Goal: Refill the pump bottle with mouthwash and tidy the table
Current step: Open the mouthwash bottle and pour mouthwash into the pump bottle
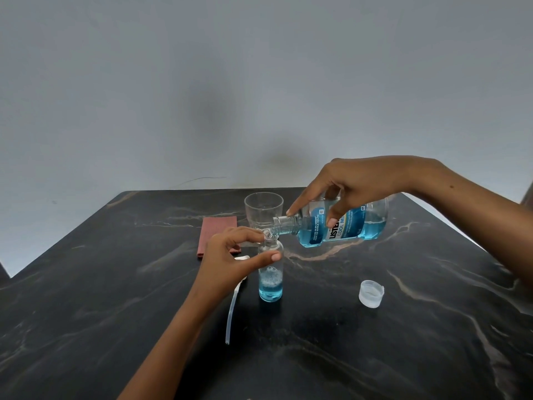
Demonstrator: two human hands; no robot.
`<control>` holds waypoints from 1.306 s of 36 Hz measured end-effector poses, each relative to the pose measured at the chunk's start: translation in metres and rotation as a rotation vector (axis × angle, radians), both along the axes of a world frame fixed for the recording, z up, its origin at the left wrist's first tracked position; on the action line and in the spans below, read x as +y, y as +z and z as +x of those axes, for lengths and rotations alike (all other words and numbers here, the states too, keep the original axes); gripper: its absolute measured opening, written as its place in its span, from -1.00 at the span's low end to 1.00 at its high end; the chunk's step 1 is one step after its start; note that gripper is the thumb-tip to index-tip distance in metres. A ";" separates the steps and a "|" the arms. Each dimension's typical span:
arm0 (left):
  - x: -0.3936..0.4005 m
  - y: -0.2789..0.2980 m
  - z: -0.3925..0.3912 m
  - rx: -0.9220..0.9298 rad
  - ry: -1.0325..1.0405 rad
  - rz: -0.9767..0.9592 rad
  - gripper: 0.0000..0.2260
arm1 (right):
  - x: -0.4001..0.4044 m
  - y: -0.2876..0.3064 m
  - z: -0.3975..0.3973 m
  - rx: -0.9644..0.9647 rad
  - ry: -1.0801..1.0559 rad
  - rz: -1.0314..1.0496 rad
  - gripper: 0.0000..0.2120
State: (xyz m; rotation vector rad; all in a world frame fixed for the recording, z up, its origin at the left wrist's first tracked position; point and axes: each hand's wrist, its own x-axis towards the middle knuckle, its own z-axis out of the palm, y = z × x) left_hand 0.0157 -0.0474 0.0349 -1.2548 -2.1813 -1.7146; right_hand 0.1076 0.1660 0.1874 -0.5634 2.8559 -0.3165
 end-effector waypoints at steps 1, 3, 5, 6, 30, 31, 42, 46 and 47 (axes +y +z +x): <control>0.000 0.000 0.000 0.001 -0.001 -0.001 -0.57 | 0.000 0.000 0.000 0.008 0.013 0.002 -0.49; 0.000 0.000 0.000 -0.003 -0.003 -0.002 -0.56 | 0.000 0.000 -0.001 0.014 0.030 0.004 -0.49; 0.000 0.000 0.000 -0.007 -0.007 -0.001 -0.58 | 0.000 0.000 -0.002 0.011 0.029 0.008 -0.49; 0.000 0.000 -0.001 -0.009 -0.008 -0.001 -0.59 | 0.000 0.000 -0.002 0.010 0.029 0.008 -0.49; 0.000 0.000 -0.001 0.006 -0.016 -0.009 -0.66 | -0.003 0.002 -0.002 0.013 -0.025 0.024 -0.49; 0.000 0.000 -0.001 0.006 -0.013 -0.006 -0.66 | -0.003 0.002 -0.002 0.014 -0.028 0.016 -0.49; 0.000 0.001 0.001 0.002 -0.014 -0.012 -0.66 | -0.002 0.003 -0.005 0.021 -0.035 0.006 -0.51; 0.000 0.001 0.001 0.001 -0.016 -0.008 -0.68 | -0.002 0.003 -0.006 0.017 -0.039 -0.006 -0.50; 0.000 0.001 0.001 0.002 -0.015 -0.008 -0.66 | -0.001 0.003 -0.006 0.019 -0.039 -0.006 -0.50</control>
